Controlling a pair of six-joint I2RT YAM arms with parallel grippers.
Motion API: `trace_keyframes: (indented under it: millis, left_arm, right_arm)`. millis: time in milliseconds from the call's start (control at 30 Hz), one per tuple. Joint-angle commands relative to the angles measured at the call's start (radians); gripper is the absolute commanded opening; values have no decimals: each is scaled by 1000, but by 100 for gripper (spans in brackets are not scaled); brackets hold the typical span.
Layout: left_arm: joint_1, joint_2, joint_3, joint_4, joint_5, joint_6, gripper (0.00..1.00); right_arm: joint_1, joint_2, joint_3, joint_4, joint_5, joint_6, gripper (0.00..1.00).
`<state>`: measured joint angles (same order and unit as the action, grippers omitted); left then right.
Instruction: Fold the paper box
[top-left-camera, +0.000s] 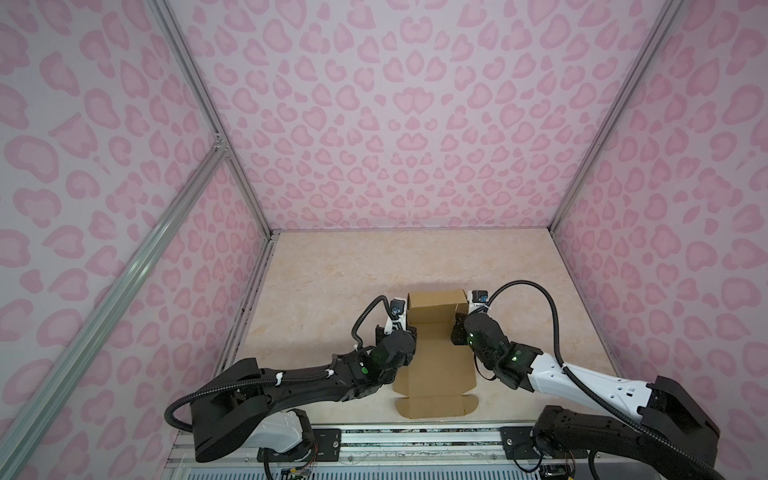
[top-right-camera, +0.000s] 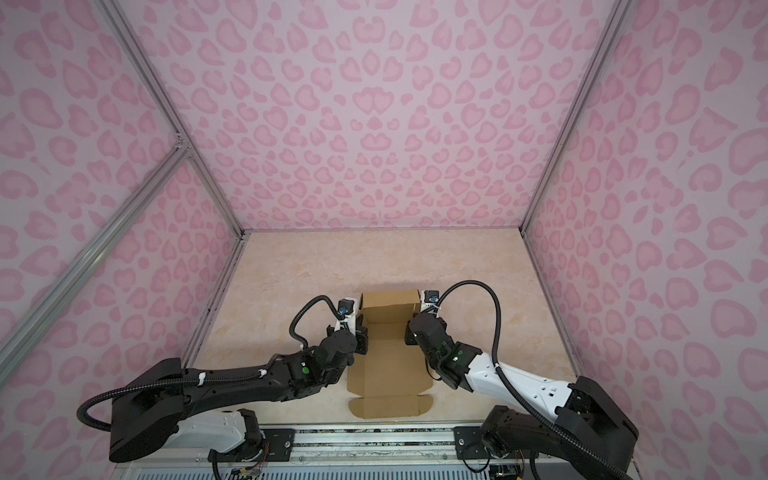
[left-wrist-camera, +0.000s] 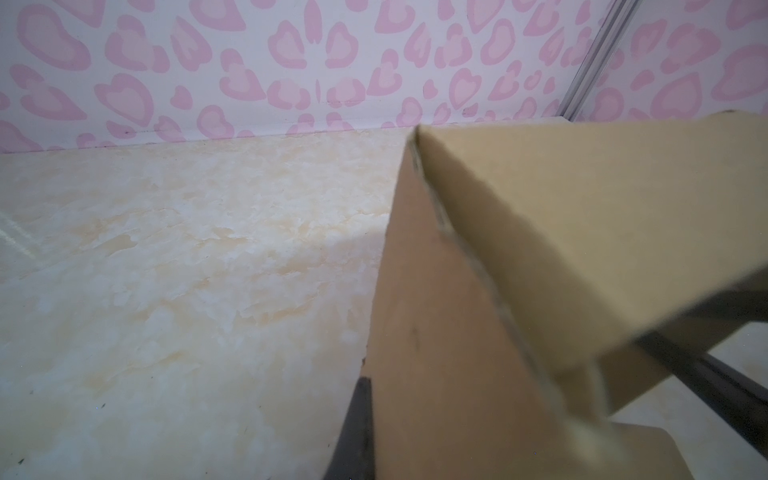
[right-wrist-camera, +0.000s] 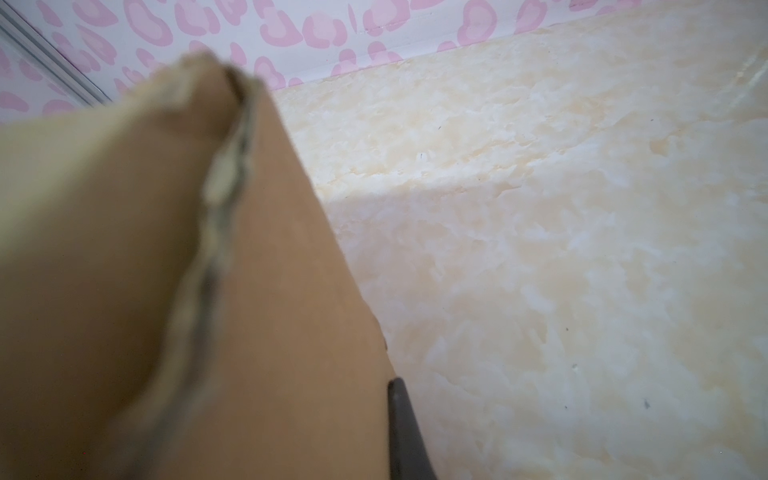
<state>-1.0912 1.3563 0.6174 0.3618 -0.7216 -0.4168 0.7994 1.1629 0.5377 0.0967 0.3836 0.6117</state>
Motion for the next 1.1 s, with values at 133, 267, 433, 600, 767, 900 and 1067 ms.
trace_keyframes:
  millis: [133, 267, 433, 600, 767, 900, 1067]
  left_arm:
    - [0, 6, 25, -78, -68, -21, 4]
    - [1, 21, 33, -93, -72, -24, 4]
    - [1, 44, 52, -115, -73, -30, 4]
    - [1, 47, 61, -127, -82, -34, 4]
    - [2, 49, 64, -137, -87, -39, 4]
    - [2, 55, 74, -148, -91, -40, 4]
    - [1, 59, 83, -156, -103, -39, 4]
  right_arm:
    - [-25, -15, 3, -69, 53, 19, 0]
    - [-24, -40, -1, -71, 14, 21, 5]
    - [-18, -97, -22, -61, -23, 22, 13]
    - [-11, -127, -47, -44, -42, 22, 16]
    - [0, -124, -54, -22, -55, 27, 22]
    - [6, -118, -48, -20, -54, 25, 28]
    - [11, -110, -48, -14, -60, 31, 32]
